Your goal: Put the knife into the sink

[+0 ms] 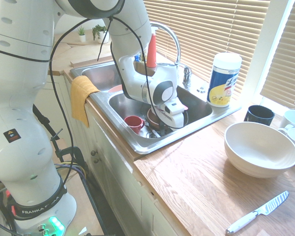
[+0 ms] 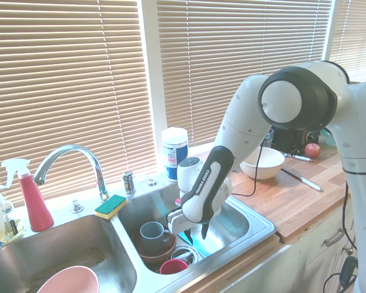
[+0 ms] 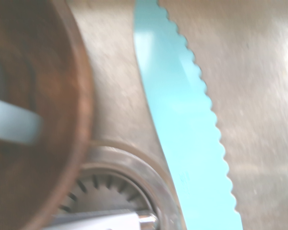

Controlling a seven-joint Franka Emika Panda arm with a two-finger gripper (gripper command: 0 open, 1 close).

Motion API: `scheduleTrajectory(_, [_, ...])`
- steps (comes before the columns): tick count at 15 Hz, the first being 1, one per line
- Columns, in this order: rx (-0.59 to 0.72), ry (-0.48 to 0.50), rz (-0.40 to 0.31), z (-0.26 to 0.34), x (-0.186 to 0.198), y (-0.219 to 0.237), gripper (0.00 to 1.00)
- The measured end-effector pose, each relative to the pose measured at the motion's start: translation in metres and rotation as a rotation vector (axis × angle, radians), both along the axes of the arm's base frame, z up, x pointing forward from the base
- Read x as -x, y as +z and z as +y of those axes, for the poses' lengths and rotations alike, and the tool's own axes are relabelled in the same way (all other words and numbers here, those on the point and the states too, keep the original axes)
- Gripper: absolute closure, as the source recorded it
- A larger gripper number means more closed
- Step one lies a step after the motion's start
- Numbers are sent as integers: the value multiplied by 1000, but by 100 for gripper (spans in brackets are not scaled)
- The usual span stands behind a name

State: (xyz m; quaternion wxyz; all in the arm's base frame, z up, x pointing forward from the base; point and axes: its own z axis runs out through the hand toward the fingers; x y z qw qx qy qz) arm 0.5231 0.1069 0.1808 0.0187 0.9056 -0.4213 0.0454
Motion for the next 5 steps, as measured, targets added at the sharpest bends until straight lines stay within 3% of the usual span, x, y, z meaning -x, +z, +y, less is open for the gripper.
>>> scheduleTrajectory(3, [-4, 15, -59, 4, -8, 52, 0])
scheduleTrajectory(5, [7, 34, -59, 3, -3, 90, 0])
